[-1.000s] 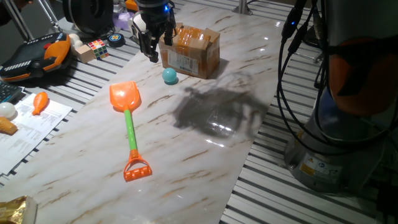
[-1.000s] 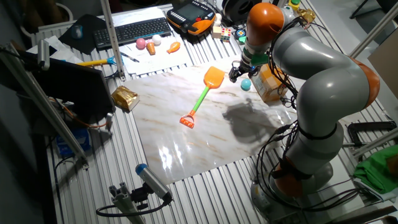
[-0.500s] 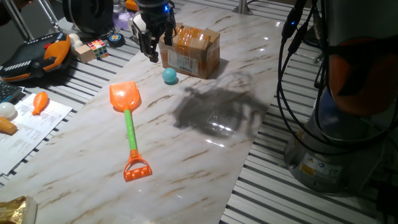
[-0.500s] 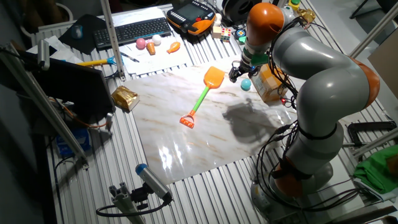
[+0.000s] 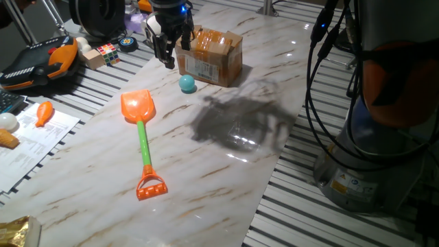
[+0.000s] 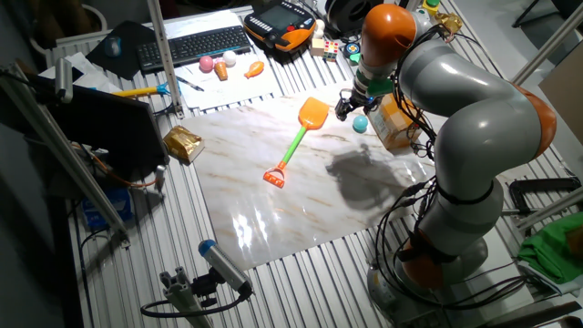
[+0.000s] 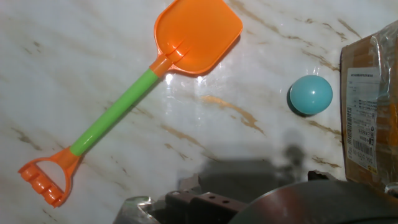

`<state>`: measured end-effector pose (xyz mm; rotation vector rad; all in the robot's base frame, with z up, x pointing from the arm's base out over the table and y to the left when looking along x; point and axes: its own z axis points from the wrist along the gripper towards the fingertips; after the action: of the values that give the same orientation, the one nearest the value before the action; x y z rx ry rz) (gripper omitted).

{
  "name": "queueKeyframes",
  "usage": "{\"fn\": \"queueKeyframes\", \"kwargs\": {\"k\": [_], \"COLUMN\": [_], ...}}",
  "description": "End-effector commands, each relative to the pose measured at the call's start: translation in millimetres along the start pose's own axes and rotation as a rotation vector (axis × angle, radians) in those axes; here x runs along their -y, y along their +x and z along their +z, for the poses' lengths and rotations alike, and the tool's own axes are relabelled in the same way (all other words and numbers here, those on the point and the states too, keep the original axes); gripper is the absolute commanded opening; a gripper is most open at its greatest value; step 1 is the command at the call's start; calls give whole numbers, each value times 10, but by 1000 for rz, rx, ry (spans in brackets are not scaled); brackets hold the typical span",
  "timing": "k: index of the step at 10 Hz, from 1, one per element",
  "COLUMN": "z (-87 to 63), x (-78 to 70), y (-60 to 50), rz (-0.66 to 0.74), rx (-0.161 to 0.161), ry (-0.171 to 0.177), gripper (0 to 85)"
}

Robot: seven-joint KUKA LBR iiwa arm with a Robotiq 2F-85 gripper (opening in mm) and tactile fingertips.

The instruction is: Use a shovel to scoop up an object

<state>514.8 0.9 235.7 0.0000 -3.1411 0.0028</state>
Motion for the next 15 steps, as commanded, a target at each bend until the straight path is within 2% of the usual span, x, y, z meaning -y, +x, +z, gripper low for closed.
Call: {"fn": "queueKeyframes", "kwargs": {"k": [1, 12, 15], "z": [-3, 15, 78], "x": [1, -10, -28], "y": [-1, -21, -77], "rz": [26, 35, 43], "rx": [-29, -29, -26], "ry": [25, 22, 17], "gripper": [7, 7, 7]}}
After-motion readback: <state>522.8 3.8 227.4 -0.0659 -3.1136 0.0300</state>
